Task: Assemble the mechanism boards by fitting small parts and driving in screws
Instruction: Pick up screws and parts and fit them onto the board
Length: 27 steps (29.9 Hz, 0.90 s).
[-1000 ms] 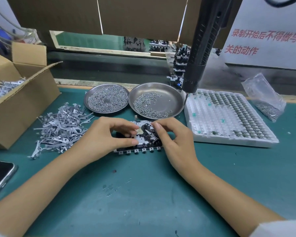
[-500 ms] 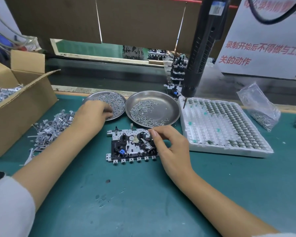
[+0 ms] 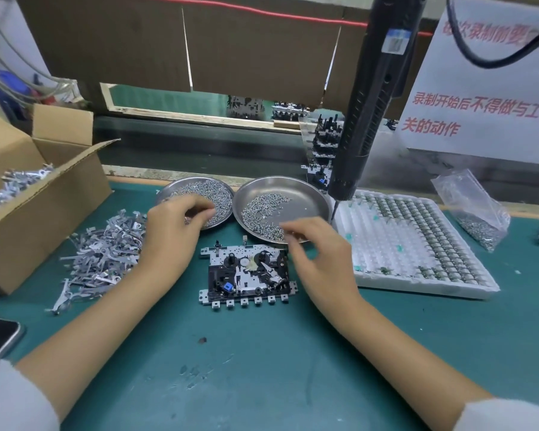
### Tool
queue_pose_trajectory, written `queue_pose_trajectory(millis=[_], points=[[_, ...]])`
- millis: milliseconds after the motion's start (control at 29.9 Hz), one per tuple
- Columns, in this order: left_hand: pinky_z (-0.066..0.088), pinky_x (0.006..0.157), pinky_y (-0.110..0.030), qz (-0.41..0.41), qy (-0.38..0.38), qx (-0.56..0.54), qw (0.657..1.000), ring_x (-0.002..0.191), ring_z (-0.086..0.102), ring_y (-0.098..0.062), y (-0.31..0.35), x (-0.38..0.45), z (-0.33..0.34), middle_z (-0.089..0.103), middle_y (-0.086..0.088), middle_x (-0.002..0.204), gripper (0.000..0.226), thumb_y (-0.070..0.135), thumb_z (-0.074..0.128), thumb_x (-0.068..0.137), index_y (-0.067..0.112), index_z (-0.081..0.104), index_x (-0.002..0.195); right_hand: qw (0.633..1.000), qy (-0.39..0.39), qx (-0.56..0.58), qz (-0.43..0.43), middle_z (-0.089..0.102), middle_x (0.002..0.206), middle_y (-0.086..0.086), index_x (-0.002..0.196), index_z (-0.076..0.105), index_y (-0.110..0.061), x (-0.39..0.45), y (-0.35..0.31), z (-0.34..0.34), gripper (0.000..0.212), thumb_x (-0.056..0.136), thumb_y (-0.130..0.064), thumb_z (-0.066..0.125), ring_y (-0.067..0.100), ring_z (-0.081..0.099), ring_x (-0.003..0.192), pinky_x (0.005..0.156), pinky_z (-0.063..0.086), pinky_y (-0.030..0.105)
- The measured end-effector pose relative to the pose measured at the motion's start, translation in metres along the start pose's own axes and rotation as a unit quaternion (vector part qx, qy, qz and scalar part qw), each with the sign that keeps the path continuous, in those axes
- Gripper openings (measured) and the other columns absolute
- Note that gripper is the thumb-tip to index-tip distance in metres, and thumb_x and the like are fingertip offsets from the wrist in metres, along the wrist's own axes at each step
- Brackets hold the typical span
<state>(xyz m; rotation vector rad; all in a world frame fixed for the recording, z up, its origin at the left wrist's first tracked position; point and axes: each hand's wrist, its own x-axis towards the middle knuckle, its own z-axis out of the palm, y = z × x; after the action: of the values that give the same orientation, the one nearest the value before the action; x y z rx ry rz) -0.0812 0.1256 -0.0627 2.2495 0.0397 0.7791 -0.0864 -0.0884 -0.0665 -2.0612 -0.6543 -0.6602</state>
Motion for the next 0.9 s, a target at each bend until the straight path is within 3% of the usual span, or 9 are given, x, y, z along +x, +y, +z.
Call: queue_pose_trajectory(millis=[100, 167, 234, 367, 501, 601, 668, 801, 902], points=[[0.038, 0.073, 0.002, -0.027, 0.018, -0.070, 0.997, 0.075, 0.058, 0.012, 0.002, -0.006, 0.005, 0.066, 0.012, 0.084, 0.013, 0.009, 0.070, 0.083, 0.017, 0.073, 0.093, 0.990, -0.095, -0.091, 0.059, 0.067, 0.105, 0.006, 0.114, 0.066, -0.006, 0.035, 0.005, -0.002, 0.032, 0.086, 0.006, 0.057, 0.009, 0.057, 0.088, 0.085, 0.045, 0.021], [0.043, 0.075, -0.003, -0.055, 0.032, -0.119, 0.991, 0.075, 0.060, 0.011, 0.002, -0.008, 0.006, 0.067, 0.016, 0.084, 0.015, 0.010, 0.071, 0.082, 0.023, 0.071, 0.091, 0.947, -0.237, -0.162, 0.146, 0.065, 0.109, 0.004, 0.125, 0.060, -0.011, 0.054, 0.009, 0.005, 0.036, 0.090, -0.003, 0.058, 0.014, 0.059, 0.092, 0.083, 0.043, 0.022], [0.045, 0.076, -0.006, -0.063, 0.047, -0.139, 0.987, 0.076, 0.061, 0.007, 0.002, -0.012, 0.006, 0.068, 0.016, 0.085, 0.015, 0.011, 0.072, 0.081, 0.025, 0.071, 0.088, 0.909, -0.308, -0.191, 0.204, 0.067, 0.104, 0.005, 0.116, 0.066, -0.009, 0.065, 0.010, 0.012, 0.026, 0.090, -0.011, 0.063, 0.016, 0.060, 0.092, 0.077, 0.040, 0.019], [0.045, 0.075, -0.006, -0.057, 0.048, -0.144, 0.987, 0.079, 0.063, 0.005, 0.005, -0.019, 0.008, 0.070, 0.014, 0.087, 0.013, 0.016, 0.074, 0.080, 0.025, 0.072, 0.088, 0.924, -0.274, -0.189, 0.190, 0.070, 0.093, 0.006, 0.090, 0.075, -0.004, 0.068, 0.011, 0.016, 0.011, 0.085, -0.002, 0.065, 0.017, 0.062, 0.088, 0.082, 0.048, 0.022], [0.046, 0.076, -0.007, -0.044, 0.053, -0.161, 0.984, 0.078, 0.063, 0.006, 0.009, -0.022, 0.010, 0.070, 0.017, 0.085, 0.015, 0.015, 0.076, 0.078, 0.023, 0.074, 0.090, 0.954, -0.198, -0.168, 0.150, 0.073, 0.093, 0.013, 0.091, 0.075, 0.000, 0.054, 0.017, 0.014, 0.019, 0.084, 0.006, 0.059, 0.025, 0.064, 0.090, 0.087, 0.050, 0.033], [0.047, 0.077, -0.008, -0.029, 0.046, -0.193, 0.980, 0.078, 0.065, 0.004, 0.016, -0.024, 0.009, 0.070, 0.022, 0.081, 0.021, 0.016, 0.078, 0.075, 0.030, 0.071, 0.089, 0.979, -0.114, -0.092, 0.141, 0.074, 0.094, 0.009, 0.094, 0.075, -0.002, 0.048, 0.017, 0.008, 0.018, 0.084, 0.006, 0.063, 0.013, 0.062, 0.083, 0.079, 0.042, 0.006], [0.047, 0.078, -0.008, -0.012, 0.039, -0.207, 0.977, 0.079, 0.065, 0.005, 0.021, -0.026, 0.009, 0.070, 0.025, 0.083, 0.023, 0.017, 0.078, 0.074, 0.034, 0.069, 0.087, 0.985, -0.077, -0.025, 0.153, 0.074, 0.093, 0.007, 0.094, 0.075, -0.005, 0.045, 0.015, 0.004, 0.017, 0.083, 0.003, 0.065, 0.008, 0.062, 0.080, 0.076, 0.041, 0.001], [0.050, 0.083, -0.015, 0.018, 0.034, -0.240, 0.970, 0.081, 0.067, 0.000, 0.032, -0.031, 0.009, 0.071, 0.019, 0.085, 0.026, 0.018, 0.079, 0.070, 0.034, 0.069, 0.088, 0.925, -0.067, 0.286, 0.242, 0.074, 0.080, 0.010, 0.087, 0.069, -0.012, 0.034, 0.002, -0.002, 0.016, 0.078, 0.001, 0.071, 0.013, 0.070, 0.070, 0.067, 0.055, 0.020], [0.051, 0.085, -0.021, 0.036, 0.016, -0.260, 0.965, 0.081, 0.069, -0.003, 0.037, -0.034, 0.010, 0.072, 0.012, 0.085, 0.026, 0.023, 0.078, 0.067, 0.029, 0.069, 0.090, 0.880, -0.100, 0.388, 0.256, 0.074, 0.076, 0.008, 0.089, 0.067, -0.009, 0.026, -0.006, -0.004, 0.014, 0.080, 0.002, 0.067, 0.017, 0.071, 0.069, 0.066, 0.056, 0.024]])
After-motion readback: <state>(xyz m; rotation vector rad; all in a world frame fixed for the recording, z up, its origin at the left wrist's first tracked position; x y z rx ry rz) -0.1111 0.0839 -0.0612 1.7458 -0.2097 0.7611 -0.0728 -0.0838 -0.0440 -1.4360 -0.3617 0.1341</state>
